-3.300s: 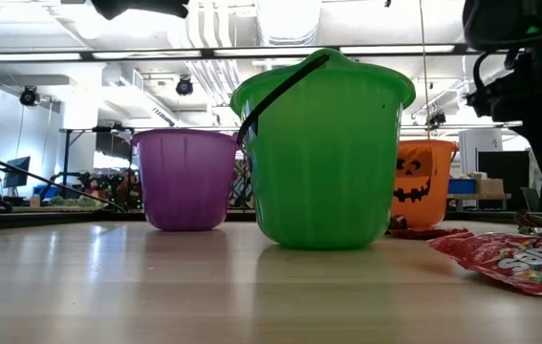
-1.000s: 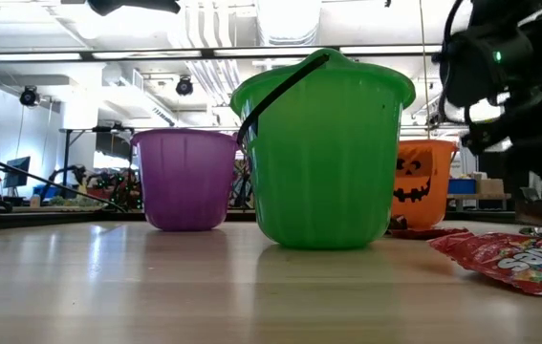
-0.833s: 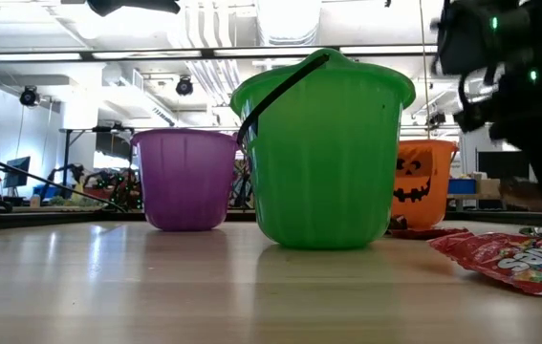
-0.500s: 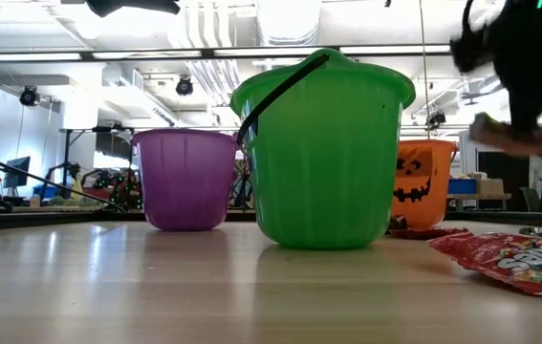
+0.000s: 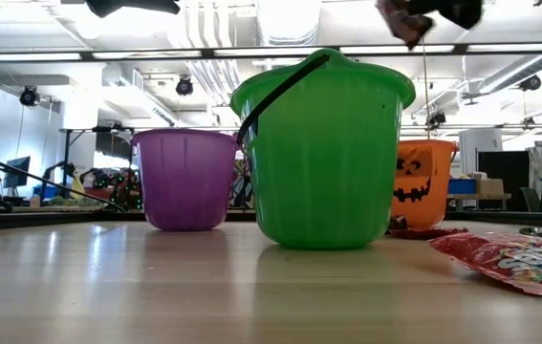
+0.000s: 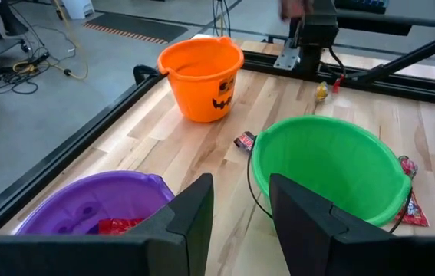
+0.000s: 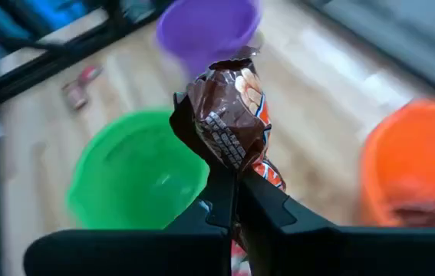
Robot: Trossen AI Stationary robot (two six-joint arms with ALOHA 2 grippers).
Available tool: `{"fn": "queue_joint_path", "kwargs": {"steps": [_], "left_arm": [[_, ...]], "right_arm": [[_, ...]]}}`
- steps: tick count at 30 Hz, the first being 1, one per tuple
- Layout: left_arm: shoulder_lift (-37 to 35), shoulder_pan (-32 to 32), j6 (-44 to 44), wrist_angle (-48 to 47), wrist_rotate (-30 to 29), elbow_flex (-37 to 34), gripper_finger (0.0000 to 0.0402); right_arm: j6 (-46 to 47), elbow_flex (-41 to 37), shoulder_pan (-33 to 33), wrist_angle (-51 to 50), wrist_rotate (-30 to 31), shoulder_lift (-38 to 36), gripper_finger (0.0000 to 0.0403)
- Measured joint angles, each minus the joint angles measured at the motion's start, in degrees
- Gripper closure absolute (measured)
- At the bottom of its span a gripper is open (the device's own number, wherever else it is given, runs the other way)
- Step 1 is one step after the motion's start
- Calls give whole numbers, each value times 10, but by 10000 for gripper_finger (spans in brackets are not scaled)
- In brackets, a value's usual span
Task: Organize candy in baskets
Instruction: Put the brown chocolate bar into the orange bucket
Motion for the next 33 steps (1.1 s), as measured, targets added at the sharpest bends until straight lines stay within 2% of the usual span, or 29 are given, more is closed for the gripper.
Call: {"fn": "queue_joint_path", "kwargs": {"steps": [5,11,18,27,30,33], "left_arm": [[0,0,0,0,0,0,287],[0,0,0,0,0,0,287],[0,0,0,-4,0,0,287],[0,0,0,-5,0,0,287],[0,0,0,-5,0,0,287],[0,0,0,-5,0,0,287]], "right_arm": [[-57,60,-64,-11,13,53,394],[-89,124,-157,-120,9,134,394],[-116,158,-246,-239,-65,208,394],[-267,158,-360,-256,-237,255,394],[-318,158,-393,-267,-251,261,394],[-330,158,-427,-267,-249,267,394]]}}
